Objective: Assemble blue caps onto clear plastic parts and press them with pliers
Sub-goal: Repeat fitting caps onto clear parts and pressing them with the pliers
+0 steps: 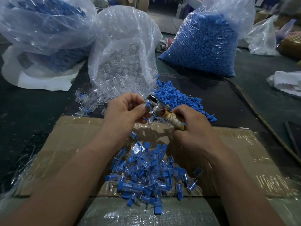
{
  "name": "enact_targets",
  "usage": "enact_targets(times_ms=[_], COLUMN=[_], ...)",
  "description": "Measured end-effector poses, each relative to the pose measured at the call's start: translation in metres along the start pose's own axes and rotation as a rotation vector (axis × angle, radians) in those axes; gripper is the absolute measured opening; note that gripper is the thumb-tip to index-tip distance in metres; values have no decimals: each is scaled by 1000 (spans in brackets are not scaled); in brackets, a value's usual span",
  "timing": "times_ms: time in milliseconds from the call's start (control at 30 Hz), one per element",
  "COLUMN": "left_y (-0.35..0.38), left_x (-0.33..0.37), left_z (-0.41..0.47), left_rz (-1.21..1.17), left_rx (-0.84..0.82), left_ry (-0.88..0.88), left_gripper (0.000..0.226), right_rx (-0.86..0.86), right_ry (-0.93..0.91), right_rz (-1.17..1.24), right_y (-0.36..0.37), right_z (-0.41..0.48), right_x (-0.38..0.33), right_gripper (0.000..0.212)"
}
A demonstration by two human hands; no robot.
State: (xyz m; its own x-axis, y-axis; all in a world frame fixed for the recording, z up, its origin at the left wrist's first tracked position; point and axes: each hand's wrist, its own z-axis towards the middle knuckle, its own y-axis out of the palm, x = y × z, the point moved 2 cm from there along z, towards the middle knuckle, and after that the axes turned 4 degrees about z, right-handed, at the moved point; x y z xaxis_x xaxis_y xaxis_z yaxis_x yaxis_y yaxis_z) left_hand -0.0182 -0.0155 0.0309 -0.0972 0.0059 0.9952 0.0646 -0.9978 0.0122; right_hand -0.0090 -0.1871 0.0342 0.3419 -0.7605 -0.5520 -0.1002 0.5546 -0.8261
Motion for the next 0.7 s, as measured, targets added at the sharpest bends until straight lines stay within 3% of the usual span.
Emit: enact_targets(times_ms=[300,700], left_y=[6,5], left_x=[-4,1], left_z=[-2,-6], left_rz=[68,90], left_rx=[57,92], left_ry=[83,101], left_gripper=[26,23], right_rx=[2,50], right_ry=[10,28], right_rz=[13,12], right_y=[-1,3], right_z=[0,1], right_x=[-3,-7], right_gripper=[24,35])
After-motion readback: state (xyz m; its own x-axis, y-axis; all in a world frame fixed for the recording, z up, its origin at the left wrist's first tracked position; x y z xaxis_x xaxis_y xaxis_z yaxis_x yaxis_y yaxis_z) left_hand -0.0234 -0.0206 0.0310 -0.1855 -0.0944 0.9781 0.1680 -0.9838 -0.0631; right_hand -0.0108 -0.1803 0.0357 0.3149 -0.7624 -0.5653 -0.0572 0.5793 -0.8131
